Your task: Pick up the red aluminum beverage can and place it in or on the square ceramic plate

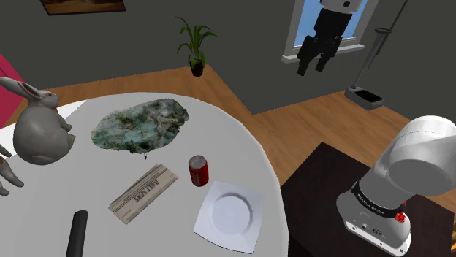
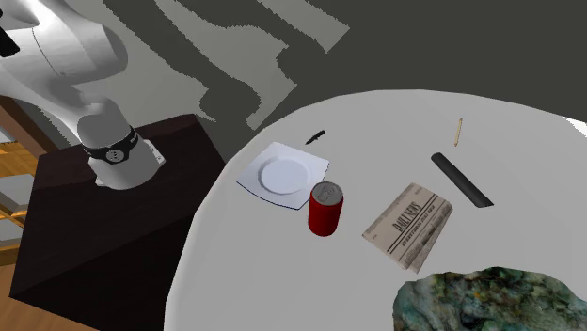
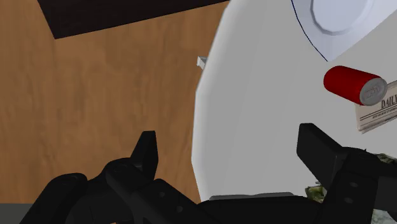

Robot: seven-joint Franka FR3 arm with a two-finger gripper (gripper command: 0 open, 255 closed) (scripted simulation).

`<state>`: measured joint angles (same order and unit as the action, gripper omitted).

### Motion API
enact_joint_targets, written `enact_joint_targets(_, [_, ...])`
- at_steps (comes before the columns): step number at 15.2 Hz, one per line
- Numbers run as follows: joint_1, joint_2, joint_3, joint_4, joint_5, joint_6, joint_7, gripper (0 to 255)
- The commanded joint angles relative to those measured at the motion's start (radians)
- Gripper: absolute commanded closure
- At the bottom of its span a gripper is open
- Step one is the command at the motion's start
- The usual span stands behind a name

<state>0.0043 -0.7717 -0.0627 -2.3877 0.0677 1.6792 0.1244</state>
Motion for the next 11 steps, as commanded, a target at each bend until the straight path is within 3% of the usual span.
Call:
enact_joint_targets(1, [0.000, 0.000, 0.000, 0.000, 0.000, 0.000, 0.000, 0])
enact_joint_targets(11, [0.066, 0.170, 0.196, -0.058, 0.083, 0.228, 0.200, 0])
